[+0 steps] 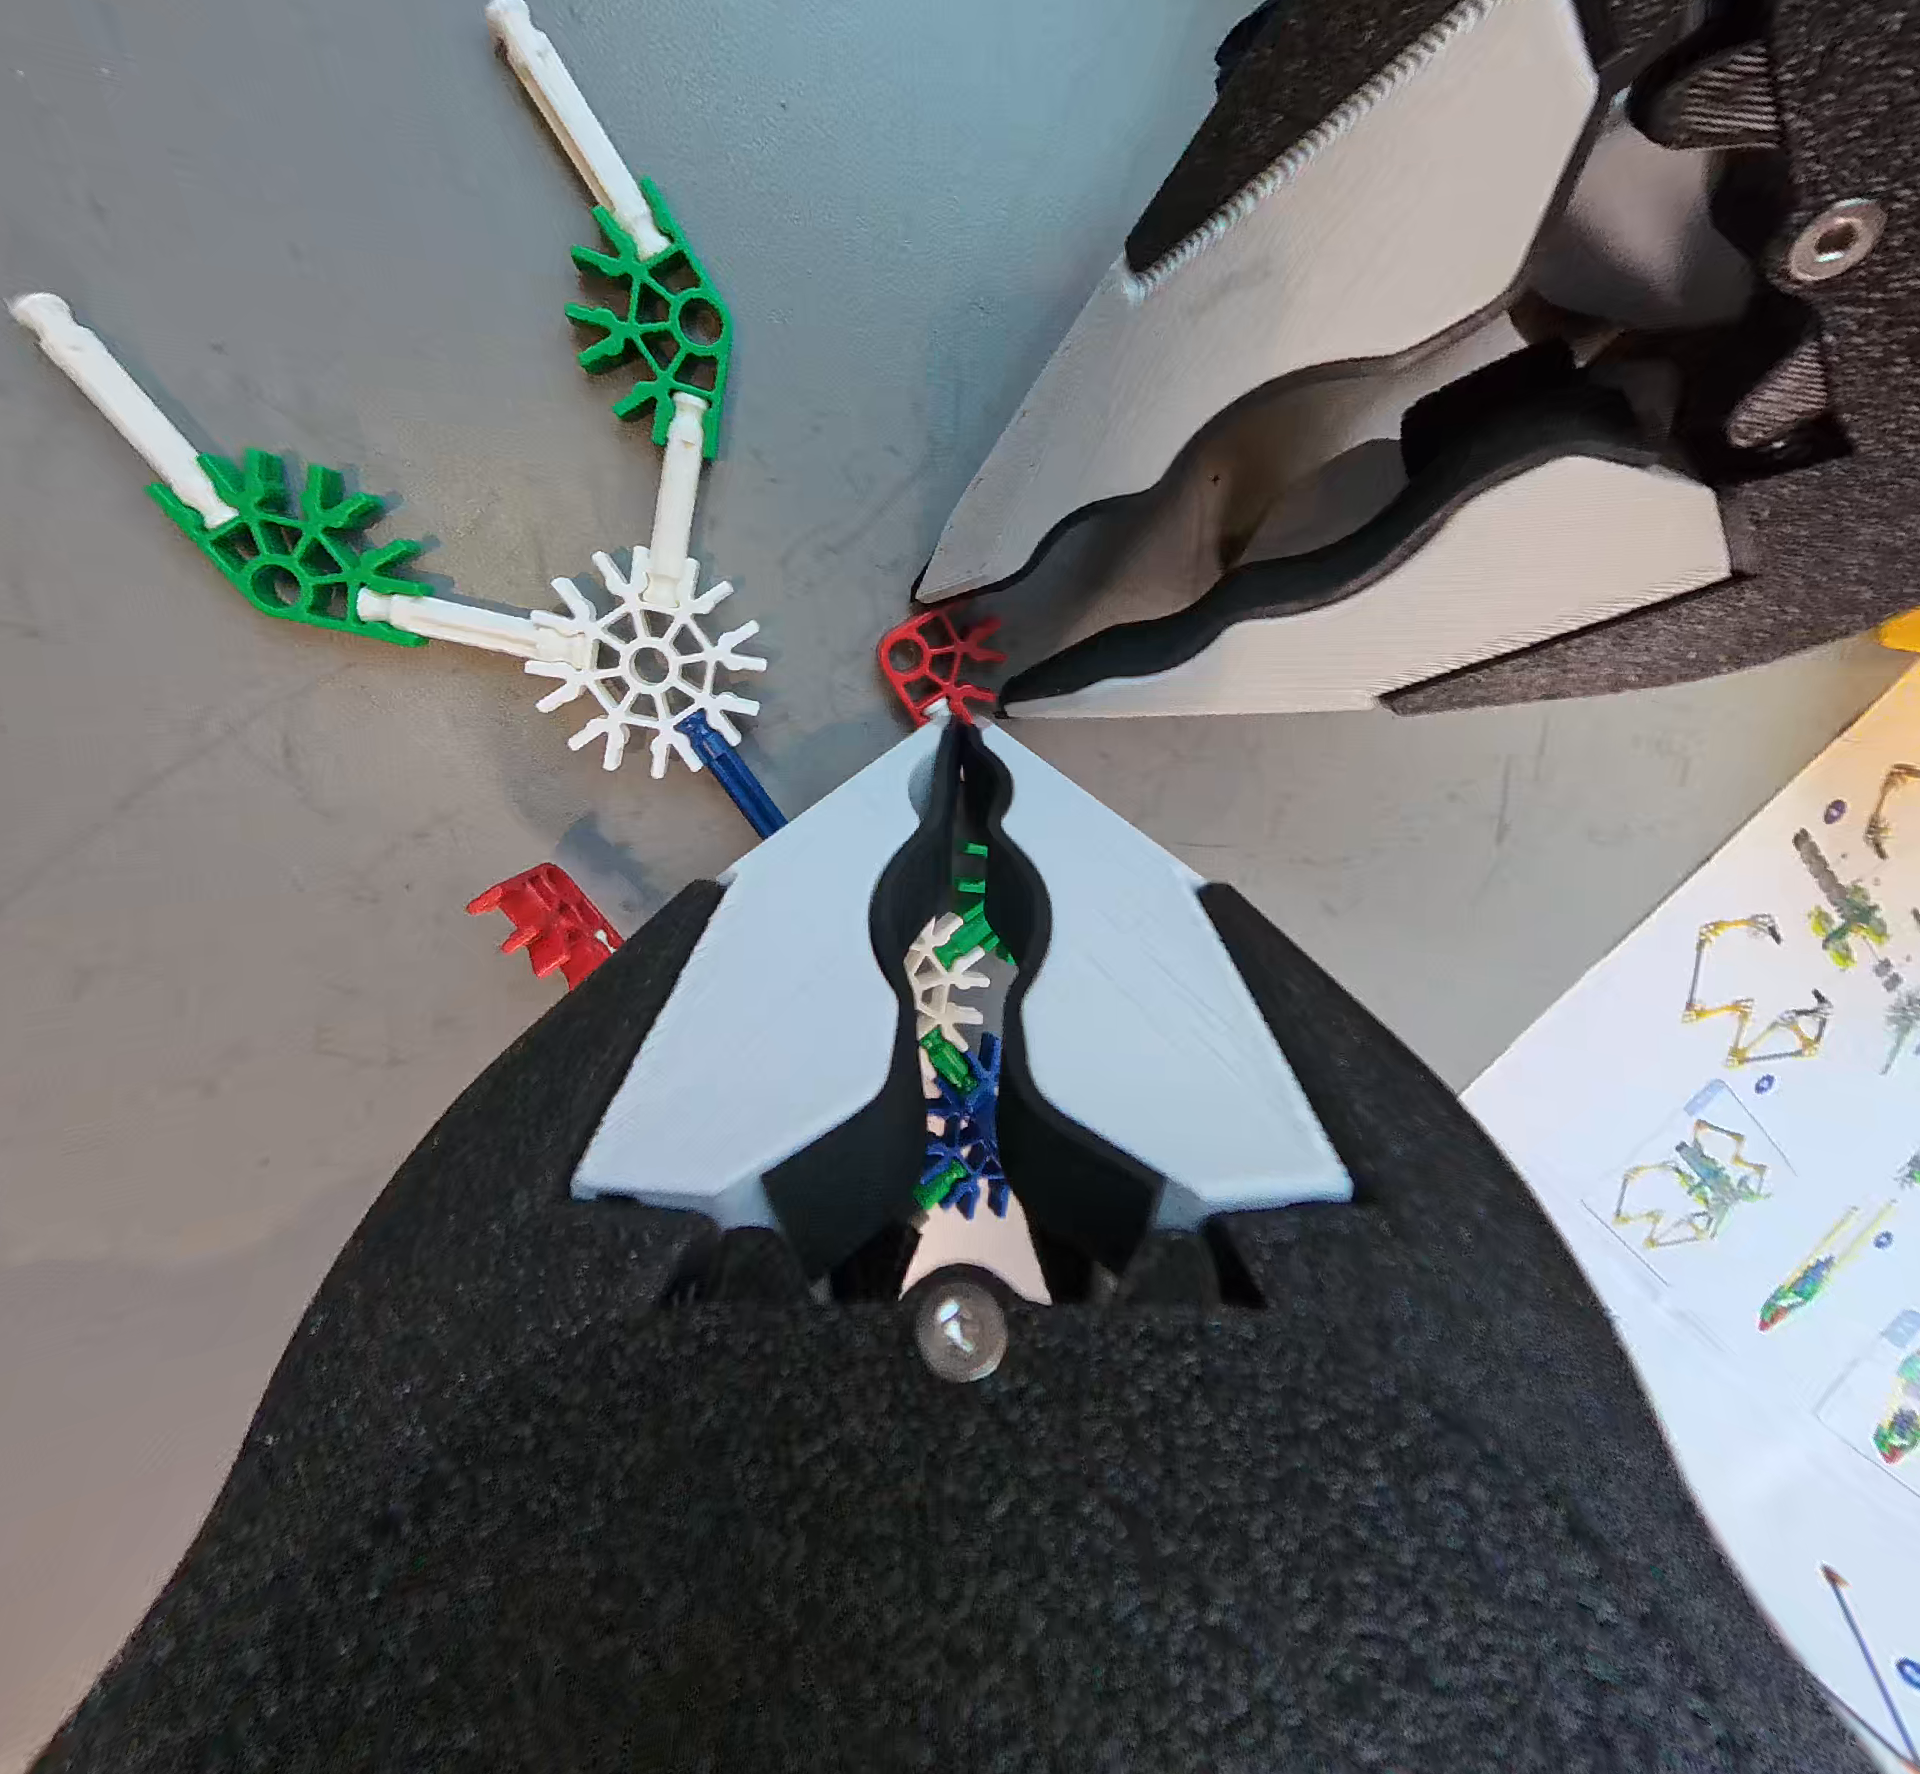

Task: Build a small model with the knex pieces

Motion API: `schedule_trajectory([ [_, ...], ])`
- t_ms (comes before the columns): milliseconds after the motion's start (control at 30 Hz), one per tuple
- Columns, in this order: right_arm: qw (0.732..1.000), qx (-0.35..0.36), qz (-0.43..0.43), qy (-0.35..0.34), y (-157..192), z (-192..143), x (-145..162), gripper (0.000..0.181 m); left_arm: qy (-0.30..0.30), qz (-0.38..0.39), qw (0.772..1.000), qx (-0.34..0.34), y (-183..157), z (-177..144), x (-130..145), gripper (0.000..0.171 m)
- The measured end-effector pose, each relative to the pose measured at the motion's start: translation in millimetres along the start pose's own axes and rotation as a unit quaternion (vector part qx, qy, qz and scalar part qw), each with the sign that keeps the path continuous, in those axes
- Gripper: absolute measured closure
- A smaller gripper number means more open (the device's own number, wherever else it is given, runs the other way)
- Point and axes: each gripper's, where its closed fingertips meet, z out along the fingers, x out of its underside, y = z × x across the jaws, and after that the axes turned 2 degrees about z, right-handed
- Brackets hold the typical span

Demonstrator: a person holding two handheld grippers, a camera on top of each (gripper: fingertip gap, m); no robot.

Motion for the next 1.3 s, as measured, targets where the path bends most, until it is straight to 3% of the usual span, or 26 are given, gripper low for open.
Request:
schedule_trajectory([
  [33,1.0,0.012,0.008,-0.008,-2,-1,0,0.181,0.0,0.001,1.0,-0.002,0,0,0,0.153],
  [233,0.983,0.057,0.143,-0.104,-11,-33,5,0.169,0.001,0.004,1.0,-0.024,-2,0,0,0.157],
  [433,0.974,0.095,0.185,-0.095,0,-24,16,0.16,0.017,0.036,0.998,-0.042,-9,-1,-4,0.157],
  [600,0.978,0.088,0.172,-0.081,-1,-11,18,0.158,0.023,0.044,0.996,-0.071,-12,-1,-9,0.157],
  [833,0.993,0.079,0.08,-0.022,-2,-6,13,0.159,0.027,0.057,0.994,-0.089,-16,0,-17,0.157],
  [1100,0.988,0.097,0.104,-0.058,-1,-4,10,0.164,-0.026,0.033,0.997,-0.071,-17,5,-35,0.162],
  [1300,0.985,0.112,0.115,-0.069,-1,-6,11,0.164,-0.026,0.019,0.996,-0.08,-11,8,-36,0.166],
])
